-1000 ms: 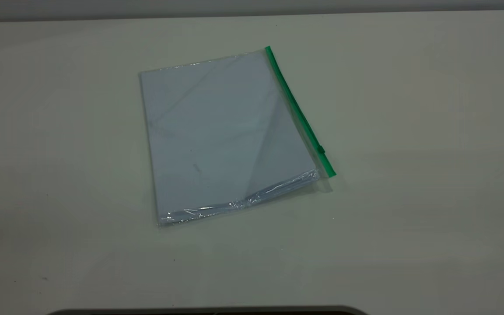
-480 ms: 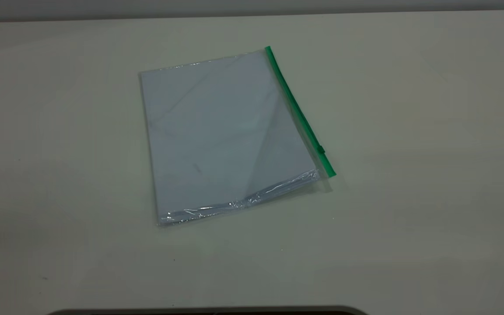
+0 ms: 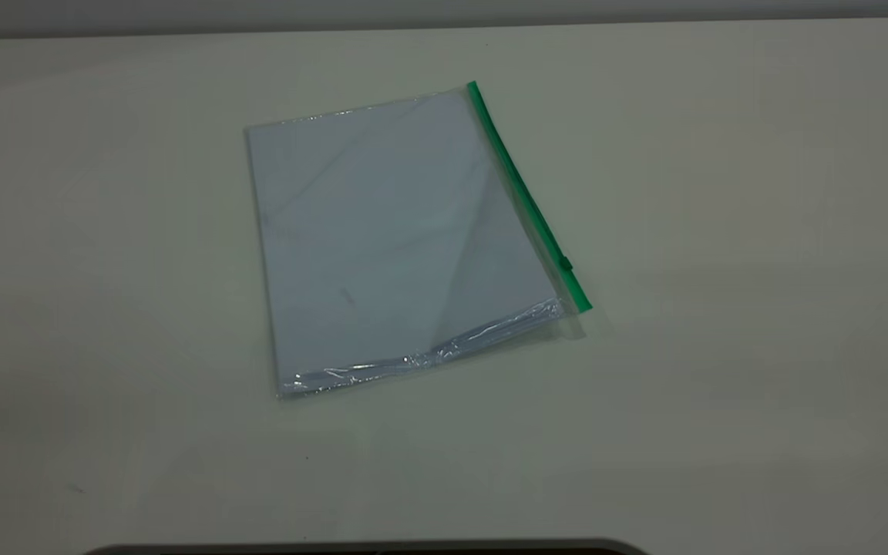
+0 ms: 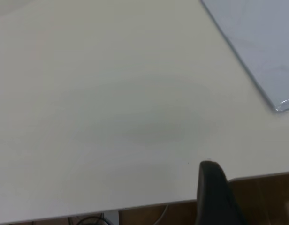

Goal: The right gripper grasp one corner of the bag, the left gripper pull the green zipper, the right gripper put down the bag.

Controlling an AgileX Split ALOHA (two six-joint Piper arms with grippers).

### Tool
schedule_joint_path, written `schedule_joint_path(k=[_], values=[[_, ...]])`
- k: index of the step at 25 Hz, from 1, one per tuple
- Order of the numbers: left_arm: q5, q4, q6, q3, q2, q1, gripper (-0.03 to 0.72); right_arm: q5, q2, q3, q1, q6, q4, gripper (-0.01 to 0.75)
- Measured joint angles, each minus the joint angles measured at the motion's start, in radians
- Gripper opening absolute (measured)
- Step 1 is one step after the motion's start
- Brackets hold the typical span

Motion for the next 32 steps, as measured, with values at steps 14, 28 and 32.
schedule_joint_path(k=[14, 28, 32], values=[[-0.077, -0.016, -0.036, -0.039, 0.105, 0.0, 0.455, -0.062, 0.161, 0.0, 0.0, -0.017, 0.123, 0.391], [-0.41, -0.089, 0.098, -0.194, 0.881, 0.001, 0.531, -0.491, 1.026, -0.001, 0.0, -0.567, 0.654, 0.497], [-0.489, -0.194, 0.196, -0.2, 1.017, 0.001, 0.579, -0.524, 1.301, -0.001, 0.0, -0.857, 1.018, 0.497]])
